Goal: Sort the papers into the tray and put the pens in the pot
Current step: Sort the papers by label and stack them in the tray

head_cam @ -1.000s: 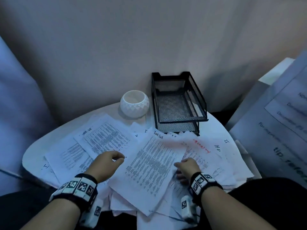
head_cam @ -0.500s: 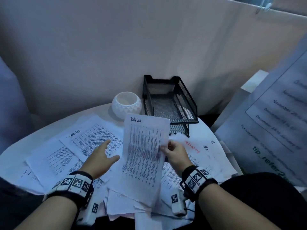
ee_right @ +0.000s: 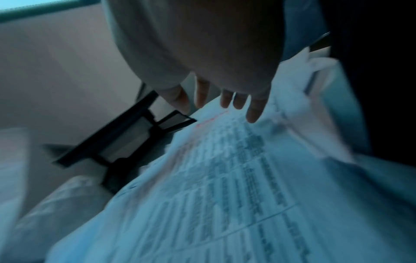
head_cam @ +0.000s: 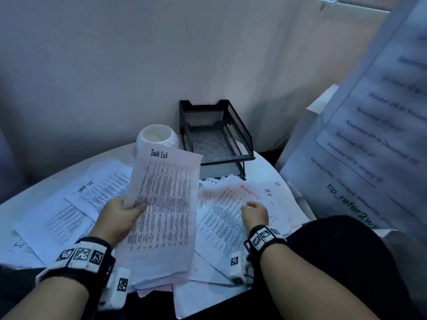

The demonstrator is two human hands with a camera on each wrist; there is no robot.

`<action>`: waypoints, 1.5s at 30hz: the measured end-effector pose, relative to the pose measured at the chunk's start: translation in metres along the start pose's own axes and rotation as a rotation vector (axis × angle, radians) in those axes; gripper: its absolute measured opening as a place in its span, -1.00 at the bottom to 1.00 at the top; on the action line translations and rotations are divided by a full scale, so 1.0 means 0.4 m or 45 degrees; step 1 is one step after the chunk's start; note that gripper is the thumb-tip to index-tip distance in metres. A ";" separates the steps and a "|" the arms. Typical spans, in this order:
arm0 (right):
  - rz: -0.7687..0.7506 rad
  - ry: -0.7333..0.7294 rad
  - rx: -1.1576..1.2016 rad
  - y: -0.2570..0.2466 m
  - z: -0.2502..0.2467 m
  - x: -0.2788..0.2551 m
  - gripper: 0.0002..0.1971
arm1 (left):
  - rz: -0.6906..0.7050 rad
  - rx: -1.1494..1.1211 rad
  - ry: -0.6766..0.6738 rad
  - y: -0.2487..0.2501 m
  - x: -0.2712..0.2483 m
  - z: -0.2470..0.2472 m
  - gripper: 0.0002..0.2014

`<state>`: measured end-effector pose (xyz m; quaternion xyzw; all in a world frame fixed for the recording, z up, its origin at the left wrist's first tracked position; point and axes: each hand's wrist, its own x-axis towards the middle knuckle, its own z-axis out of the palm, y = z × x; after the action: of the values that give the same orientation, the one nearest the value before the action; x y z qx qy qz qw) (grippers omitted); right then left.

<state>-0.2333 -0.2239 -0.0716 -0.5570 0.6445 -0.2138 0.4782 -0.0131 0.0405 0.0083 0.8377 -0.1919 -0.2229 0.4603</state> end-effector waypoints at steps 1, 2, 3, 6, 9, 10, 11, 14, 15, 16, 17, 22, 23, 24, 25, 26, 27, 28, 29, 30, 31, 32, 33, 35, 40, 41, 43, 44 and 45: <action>0.096 0.061 -0.066 0.018 -0.021 0.020 -0.64 | -0.009 0.003 0.005 -0.001 -0.001 0.003 -0.85; 0.178 0.089 -0.159 0.037 -0.035 0.042 -0.56 | -0.013 -0.001 0.005 -0.001 -0.004 0.005 -0.85; 0.244 0.068 -0.232 0.046 -0.045 0.052 -0.49 | -0.014 -0.005 0.002 -0.001 -0.006 0.006 -0.85; 0.389 -0.034 -0.209 0.067 -0.046 0.074 -0.39 | -0.009 0.021 0.017 0.002 -0.010 0.017 -0.83; 0.383 -0.028 -0.242 0.083 -0.027 0.075 -0.26 | -0.039 0.043 -0.003 0.005 -0.013 0.027 -0.75; 0.356 -0.009 -0.259 0.086 -0.024 0.072 -0.27 | -0.043 0.045 -0.014 0.005 -0.014 0.029 -0.72; 0.339 -0.003 -0.273 0.087 -0.022 0.072 -0.34 | -0.053 0.048 -0.014 0.004 -0.013 0.029 -0.71; 0.359 0.008 -0.153 0.063 -0.020 0.058 -0.68 | -0.077 0.048 0.018 0.006 -0.009 0.022 -0.72; 0.330 -0.024 -0.156 0.054 -0.019 0.050 -0.80 | -0.085 0.043 0.041 0.002 -0.002 0.019 -0.73; 0.290 -0.042 -0.156 0.044 -0.019 0.039 -0.89 | -0.094 0.042 0.062 0.001 0.003 0.016 -0.73; 0.253 -0.069 -0.129 0.029 -0.019 0.024 -0.90 | -0.102 0.043 0.075 0.000 0.009 0.014 -0.72; -0.012 -0.116 0.164 -0.064 0.003 -0.074 -0.90 | -0.094 0.110 0.158 0.004 0.024 -0.001 -0.72; -0.040 -0.162 0.239 -0.086 0.010 -0.092 -0.85 | -0.099 0.150 0.183 0.000 0.027 -0.009 -0.74; -0.050 -0.222 0.322 -0.112 0.015 -0.117 -0.82 | -0.110 0.184 0.205 -0.003 0.028 -0.019 -0.75; -0.044 -0.305 0.414 -0.138 0.018 -0.146 -0.85 | -0.127 0.213 0.228 -0.008 0.030 -0.030 -0.76; -0.051 -0.396 0.524 -0.163 0.019 -0.170 -0.92 | -0.140 0.241 0.250 -0.014 0.031 -0.042 -0.76; -0.058 -0.474 0.622 -0.183 0.022 -0.187 -0.92 | -0.149 0.270 0.274 -0.019 0.033 -0.054 -0.77; -0.066 -0.546 0.698 -0.204 0.020 -0.205 -0.85 | -0.159 0.289 0.296 -0.025 0.036 -0.065 -0.77; -0.086 -0.607 0.768 -0.222 0.018 -0.215 -0.79 | -0.166 0.295 0.313 -0.027 0.036 -0.072 -0.77; -0.113 -0.664 0.826 -0.239 0.012 -0.224 -0.75 | -0.174 0.276 0.315 -0.027 0.036 -0.076 -0.78; -0.149 -0.730 0.878 -0.257 0.003 -0.232 -0.74 | -0.187 0.243 0.305 -0.025 0.034 -0.075 -0.81; -0.187 -0.776 0.897 -0.269 -0.004 -0.236 -0.74 | -0.194 0.196 0.283 -0.022 0.031 -0.072 -0.83; -0.217 -0.776 0.891 -0.272 -0.006 -0.232 -0.75 | -0.191 0.136 0.252 -0.017 0.029 -0.066 -0.82; -0.257 -0.747 0.863 -0.269 -0.009 -0.229 -0.77 | -0.168 0.023 0.157 -0.004 0.022 -0.051 -0.80; -0.156 -0.702 0.854 -0.252 -0.020 -0.216 -0.75 | -0.113 -0.161 0.001 0.024 0.008 -0.032 -0.90; -0.131 -0.667 0.859 -0.248 -0.019 -0.207 -0.77 | -0.109 -0.199 -0.016 0.028 0.005 -0.033 -0.91; -0.091 -0.606 0.881 -0.237 -0.017 -0.186 -0.78 | -0.087 -0.282 -0.042 0.035 0.001 -0.033 -0.87; -0.064 -0.591 0.902 -0.236 -0.019 -0.180 -0.78 | -0.064 -0.318 -0.055 0.037 0.000 -0.032 -0.86; -0.029 -0.588 0.944 -0.235 -0.023 -0.174 -0.80 | -0.042 -0.333 -0.058 0.041 -0.002 -0.031 -0.85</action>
<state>-0.1982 -0.1892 0.0347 -0.3879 0.3944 -0.3057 0.7749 -0.0089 0.0414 0.0285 0.7682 -0.1579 -0.2725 0.5574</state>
